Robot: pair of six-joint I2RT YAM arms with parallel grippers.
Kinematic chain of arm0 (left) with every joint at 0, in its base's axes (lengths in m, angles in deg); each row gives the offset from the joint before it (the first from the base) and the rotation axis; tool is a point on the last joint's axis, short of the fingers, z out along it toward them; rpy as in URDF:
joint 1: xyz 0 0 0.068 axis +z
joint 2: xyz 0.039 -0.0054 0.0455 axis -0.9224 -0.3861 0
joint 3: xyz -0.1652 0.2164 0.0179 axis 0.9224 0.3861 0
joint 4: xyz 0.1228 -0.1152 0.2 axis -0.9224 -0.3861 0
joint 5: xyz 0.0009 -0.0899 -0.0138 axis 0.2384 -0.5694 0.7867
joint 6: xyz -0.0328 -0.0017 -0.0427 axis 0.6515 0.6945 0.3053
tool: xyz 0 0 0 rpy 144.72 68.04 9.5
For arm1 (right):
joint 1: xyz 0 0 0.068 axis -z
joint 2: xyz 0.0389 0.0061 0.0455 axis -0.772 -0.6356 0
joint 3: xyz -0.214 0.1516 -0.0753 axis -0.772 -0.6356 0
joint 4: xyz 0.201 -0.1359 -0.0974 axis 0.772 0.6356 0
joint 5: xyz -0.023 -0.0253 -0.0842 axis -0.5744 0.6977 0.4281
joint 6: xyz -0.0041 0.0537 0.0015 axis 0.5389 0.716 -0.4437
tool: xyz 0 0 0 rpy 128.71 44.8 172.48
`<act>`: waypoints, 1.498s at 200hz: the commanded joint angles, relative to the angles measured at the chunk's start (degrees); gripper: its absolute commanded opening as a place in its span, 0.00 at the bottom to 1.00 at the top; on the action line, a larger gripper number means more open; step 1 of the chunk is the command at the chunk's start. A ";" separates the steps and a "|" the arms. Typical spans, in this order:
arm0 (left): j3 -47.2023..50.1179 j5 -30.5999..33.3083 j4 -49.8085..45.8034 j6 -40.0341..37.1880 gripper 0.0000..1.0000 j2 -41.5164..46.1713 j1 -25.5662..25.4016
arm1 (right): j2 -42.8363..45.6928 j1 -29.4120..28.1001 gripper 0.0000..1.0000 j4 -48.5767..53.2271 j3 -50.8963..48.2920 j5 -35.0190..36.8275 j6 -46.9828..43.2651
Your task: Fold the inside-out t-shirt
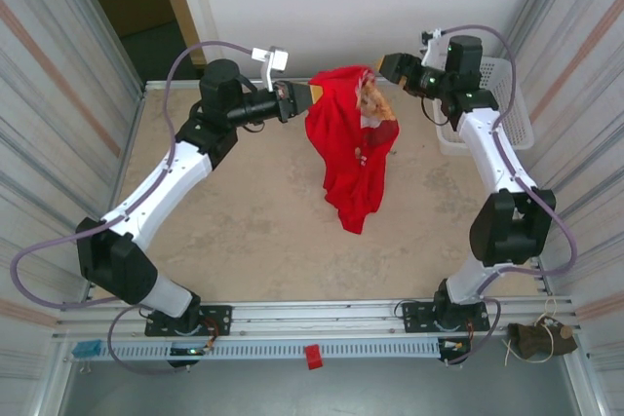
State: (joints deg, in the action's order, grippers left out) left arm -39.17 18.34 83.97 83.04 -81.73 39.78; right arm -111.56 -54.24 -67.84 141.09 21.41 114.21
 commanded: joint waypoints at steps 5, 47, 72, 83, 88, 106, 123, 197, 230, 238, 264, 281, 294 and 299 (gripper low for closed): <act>2.14 -5.00 6.96 12.52 0.00 0.64 0.39 | 13.41 -0.91 0.69 5.31 -8.01 4.95 -2.73; 3.82 -7.14 7.69 13.78 0.00 0.55 0.24 | 30.51 -13.96 0.79 5.88 -19.48 11.80 -6.11; 3.61 -8.87 7.13 12.98 0.00 0.81 0.00 | 29.96 -21.67 0.80 5.19 -18.87 14.74 -11.41; 3.25 -9.28 6.05 12.41 0.00 1.09 -0.11 | 27.94 -22.03 0.78 5.91 -17.27 14.25 -12.51; 3.14 -9.46 5.67 12.08 0.00 1.28 -0.18 | 27.05 -21.96 0.76 6.16 -16.69 14.00 -12.86; 3.12 -9.74 4.88 11.45 0.00 2.03 -0.36 | 24.62 -21.92 0.72 6.09 -15.56 14.07 -14.02; 3.28 -9.73 4.62 11.28 0.00 2.56 -0.39 | 22.29 -21.70 0.66 6.17 -14.55 13.70 -14.40; 3.46 -9.92 2.15 9.71 0.00 3.61 0.12 | 20.12 -17.92 0.52 4.17 -14.25 8.02 -14.36; 3.12 -10.49 2.39 10.00 0.00 3.54 0.34 | 21.22 -15.12 0.45 2.41 -15.11 5.89 -12.47; 3.03 -10.60 2.80 10.14 0.00 3.53 0.30 | 20.52 -15.13 0.45 1.82 -14.70 5.41 -11.91; 2.51 -10.66 2.88 10.50 0.00 3.36 0.30 | 17.82 -16.83 0.46 1.54 -12.94 4.09 -11.54; 2.33 -10.45 2.81 10.67 0.00 3.39 0.31 | 16.87 -18.58 0.46 1.62 -12.32 4.29 -12.25; 2.24 -10.35 2.85 10.76 0.00 3.36 0.30 | 16.65 -19.43 0.47 1.61 -12.42 4.20 -12.56; 2.24 -10.38 2.88 10.78 0.00 3.29 0.23 | 16.61 -19.72 0.47 1.56 -12.50 4.28 -12.65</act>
State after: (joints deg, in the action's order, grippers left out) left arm -35.24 9.33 85.41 93.99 -80.66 39.87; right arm -94.25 -72.47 -65.11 126.89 27.32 101.73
